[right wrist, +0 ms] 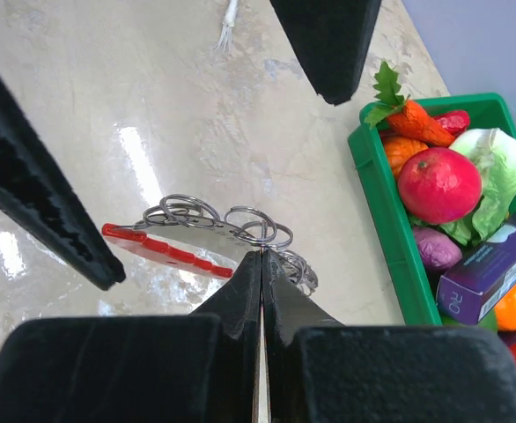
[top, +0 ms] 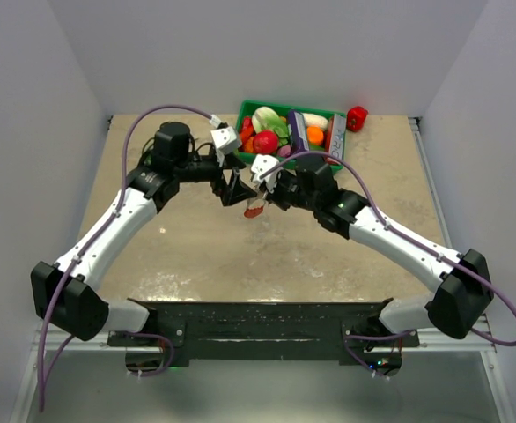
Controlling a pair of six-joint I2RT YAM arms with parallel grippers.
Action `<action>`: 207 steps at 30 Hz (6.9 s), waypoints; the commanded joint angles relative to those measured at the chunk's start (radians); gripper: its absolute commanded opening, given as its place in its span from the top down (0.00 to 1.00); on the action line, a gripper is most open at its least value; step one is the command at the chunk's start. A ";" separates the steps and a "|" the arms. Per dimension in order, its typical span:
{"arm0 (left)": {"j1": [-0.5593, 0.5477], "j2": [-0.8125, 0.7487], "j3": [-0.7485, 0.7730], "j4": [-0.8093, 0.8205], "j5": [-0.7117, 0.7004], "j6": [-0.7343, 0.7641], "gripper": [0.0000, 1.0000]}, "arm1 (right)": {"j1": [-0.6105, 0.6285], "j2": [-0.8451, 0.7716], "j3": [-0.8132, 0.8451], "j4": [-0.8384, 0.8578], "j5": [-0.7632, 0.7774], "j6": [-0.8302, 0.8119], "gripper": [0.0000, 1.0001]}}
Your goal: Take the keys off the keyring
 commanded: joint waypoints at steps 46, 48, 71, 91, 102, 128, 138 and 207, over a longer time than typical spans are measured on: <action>-0.119 0.009 -0.064 0.059 -0.199 0.088 0.15 | -0.094 -0.077 0.054 0.088 -0.096 0.165 1.00; -0.117 0.015 -0.066 0.059 -0.199 0.090 0.15 | -0.095 -0.078 0.059 0.083 -0.116 0.174 1.00; -0.119 0.038 -0.046 0.074 -0.251 0.076 0.82 | -0.095 -0.109 0.068 0.054 -0.256 0.200 1.00; -0.094 0.002 -0.025 0.068 -0.125 0.072 1.00 | -0.224 -0.170 0.091 -0.007 -0.424 0.132 0.52; -0.018 -0.008 -0.012 0.100 0.131 0.019 1.00 | -0.259 -0.196 0.085 -0.177 -0.633 -0.007 0.73; 0.004 -0.023 -0.049 0.145 0.383 -0.027 1.00 | -0.258 -0.204 0.037 -0.085 -0.511 0.010 0.70; 0.004 -0.023 -0.052 0.152 0.395 -0.033 1.00 | -0.258 -0.224 0.039 -0.084 -0.467 -0.018 0.66; 0.005 -0.031 -0.058 0.172 0.332 -0.057 1.00 | -0.120 -0.167 0.122 -0.173 -0.440 -0.013 0.74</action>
